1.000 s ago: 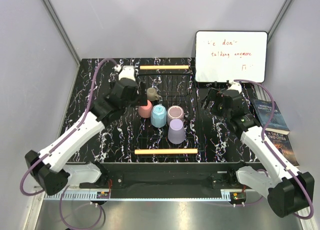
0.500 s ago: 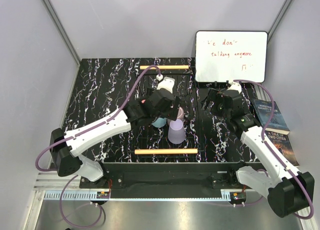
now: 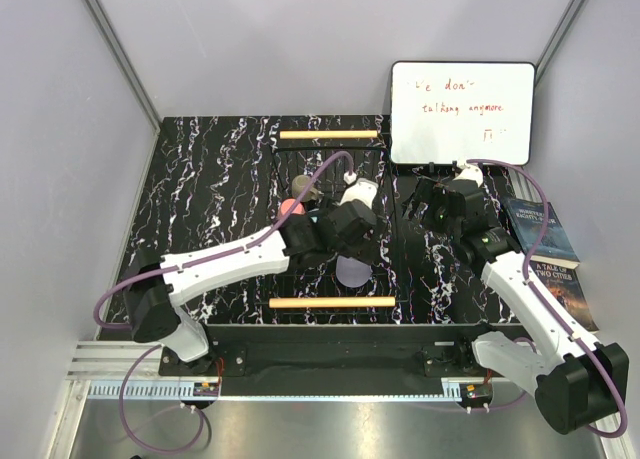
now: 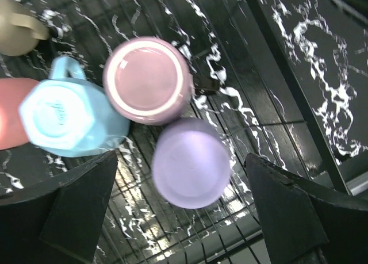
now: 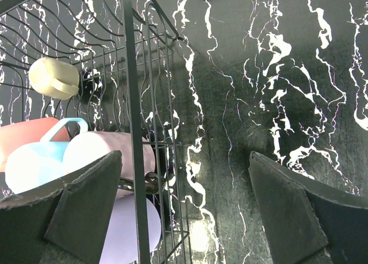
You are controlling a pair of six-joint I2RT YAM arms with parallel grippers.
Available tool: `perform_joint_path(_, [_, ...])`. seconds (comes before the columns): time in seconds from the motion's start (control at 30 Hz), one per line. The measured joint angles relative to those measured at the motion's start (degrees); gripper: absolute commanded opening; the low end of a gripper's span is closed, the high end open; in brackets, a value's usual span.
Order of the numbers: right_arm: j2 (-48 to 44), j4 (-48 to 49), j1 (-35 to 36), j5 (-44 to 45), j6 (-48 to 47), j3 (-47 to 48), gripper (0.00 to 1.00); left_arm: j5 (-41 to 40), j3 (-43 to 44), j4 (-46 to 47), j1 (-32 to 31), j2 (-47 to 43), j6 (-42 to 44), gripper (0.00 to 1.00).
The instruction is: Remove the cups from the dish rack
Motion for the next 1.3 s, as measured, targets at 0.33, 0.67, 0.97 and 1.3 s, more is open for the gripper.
perform_joint_path(0.33, [0.0, -0.1, 0.0, 0.0, 0.0, -0.1, 1.0, 0.5, -2.6, 0.9, -1.3, 1.0, -3.1, 0.99])
perform_joint_path(0.67, [0.1, -0.1, 0.0, -0.1, 0.0, -0.5, 1.0, 0.9, -4.3, 1.6, -1.3, 2.5, -4.1, 0.99])
perform_joint_path(0.97, [0.1, -0.1, 0.0, -0.1, 0.0, -0.6, 1.0, 1.6, -4.3, 2.5, -1.3, 4.8, -4.2, 0.66])
perform_joint_path(1.3, [0.1, -0.1, 0.0, 0.0, 0.0, -0.6, 1.0, 2.0, -4.5, 3.0, -1.3, 4.9, -3.9, 0.0])
